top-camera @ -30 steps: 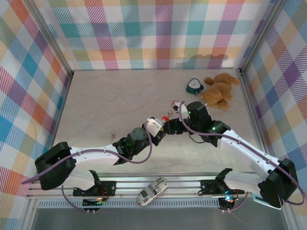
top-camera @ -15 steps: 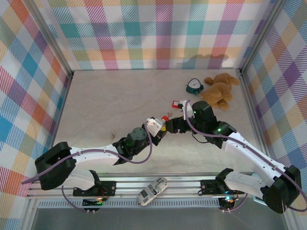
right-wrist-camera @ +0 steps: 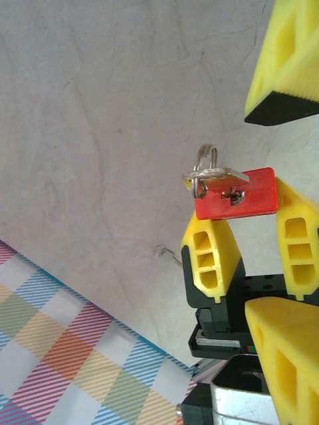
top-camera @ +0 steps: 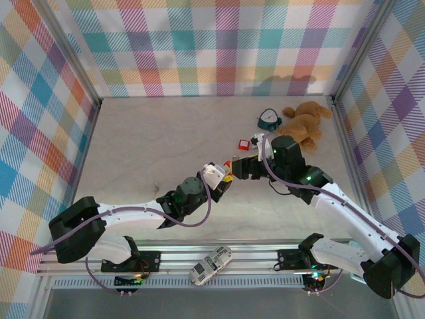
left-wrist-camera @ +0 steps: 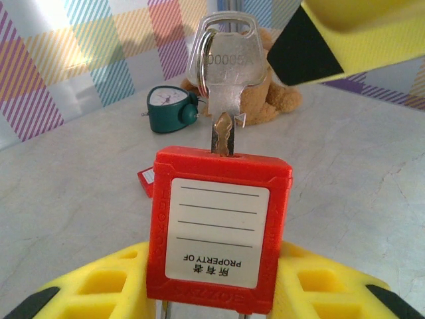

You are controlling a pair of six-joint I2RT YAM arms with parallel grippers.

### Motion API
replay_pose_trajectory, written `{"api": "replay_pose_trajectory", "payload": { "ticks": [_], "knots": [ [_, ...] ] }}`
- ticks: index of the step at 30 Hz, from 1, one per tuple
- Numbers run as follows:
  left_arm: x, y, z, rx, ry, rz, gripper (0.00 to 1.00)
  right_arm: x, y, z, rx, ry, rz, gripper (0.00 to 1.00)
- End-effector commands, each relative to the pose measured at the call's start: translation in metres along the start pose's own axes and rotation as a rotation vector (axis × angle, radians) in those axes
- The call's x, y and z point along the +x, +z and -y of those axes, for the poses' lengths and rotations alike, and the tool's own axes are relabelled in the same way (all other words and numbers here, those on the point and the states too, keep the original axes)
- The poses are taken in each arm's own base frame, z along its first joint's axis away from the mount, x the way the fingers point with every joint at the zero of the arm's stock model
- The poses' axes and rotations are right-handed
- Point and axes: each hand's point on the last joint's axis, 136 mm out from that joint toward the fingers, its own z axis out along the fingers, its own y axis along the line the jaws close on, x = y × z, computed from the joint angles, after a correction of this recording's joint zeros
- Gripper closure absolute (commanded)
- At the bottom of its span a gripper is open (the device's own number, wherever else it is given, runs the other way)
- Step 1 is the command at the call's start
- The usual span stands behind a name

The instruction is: Unlock with the key

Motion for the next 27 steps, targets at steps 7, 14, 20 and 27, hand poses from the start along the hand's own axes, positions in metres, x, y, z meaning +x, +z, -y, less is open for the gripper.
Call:
{"api": "replay_pose_trajectory", "payload": {
  "ticks": [7,14,20,27],
  "knots": [
    [-0.025,-0.002,0.003,0.023,-0.024,0.077,0.98,-0.024,-0.008,0.005,0.017,-0.027,0.041,0.49],
    [-0.027,-0.004,0.005,0.036,-0.033,0.08,0.98,-0.03,-0.004,0.003,-0.046,-0.057,0.006,0.62],
    [-0.032,-0.007,0.004,0.038,-0.039,0.091,0.99,-0.022,0.005,0.005,-0.068,-0.041,-0.034,0.67],
    [-0.036,-0.009,0.003,0.039,-0.046,0.105,0.99,-0.015,0.01,0.006,-0.081,-0.028,-0.052,0.77]
  ]
}}
